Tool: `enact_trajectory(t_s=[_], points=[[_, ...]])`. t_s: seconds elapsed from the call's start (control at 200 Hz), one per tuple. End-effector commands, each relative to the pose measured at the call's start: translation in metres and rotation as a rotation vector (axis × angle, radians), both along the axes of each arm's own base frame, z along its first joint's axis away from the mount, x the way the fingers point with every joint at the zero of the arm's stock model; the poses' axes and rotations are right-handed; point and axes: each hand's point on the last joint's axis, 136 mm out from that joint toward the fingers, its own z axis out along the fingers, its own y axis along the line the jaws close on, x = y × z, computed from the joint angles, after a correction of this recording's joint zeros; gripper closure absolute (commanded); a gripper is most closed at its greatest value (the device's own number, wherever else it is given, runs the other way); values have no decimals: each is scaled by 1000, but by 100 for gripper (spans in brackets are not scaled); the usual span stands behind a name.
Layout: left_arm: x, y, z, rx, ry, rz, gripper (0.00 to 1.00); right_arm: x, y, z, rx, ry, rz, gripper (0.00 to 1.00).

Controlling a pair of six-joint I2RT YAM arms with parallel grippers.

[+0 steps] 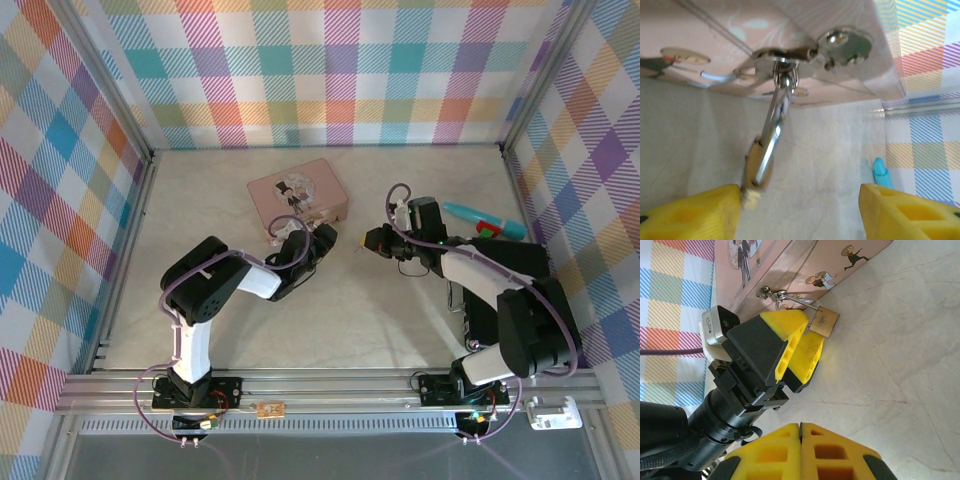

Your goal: Unlock the padlock with the key

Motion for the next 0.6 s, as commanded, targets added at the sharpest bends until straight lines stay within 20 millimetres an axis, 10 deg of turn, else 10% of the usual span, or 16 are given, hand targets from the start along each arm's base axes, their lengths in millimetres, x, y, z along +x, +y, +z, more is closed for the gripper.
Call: enact_trajectory(t_s=[0.0,0.595], points=[[-31,-3,-21,-23,120,-50,36,-8,-4,4,-36,-38,2,100],[-54,-26,60,-205,-29,-34,41,-2,11,19,114,7,-174,100]])
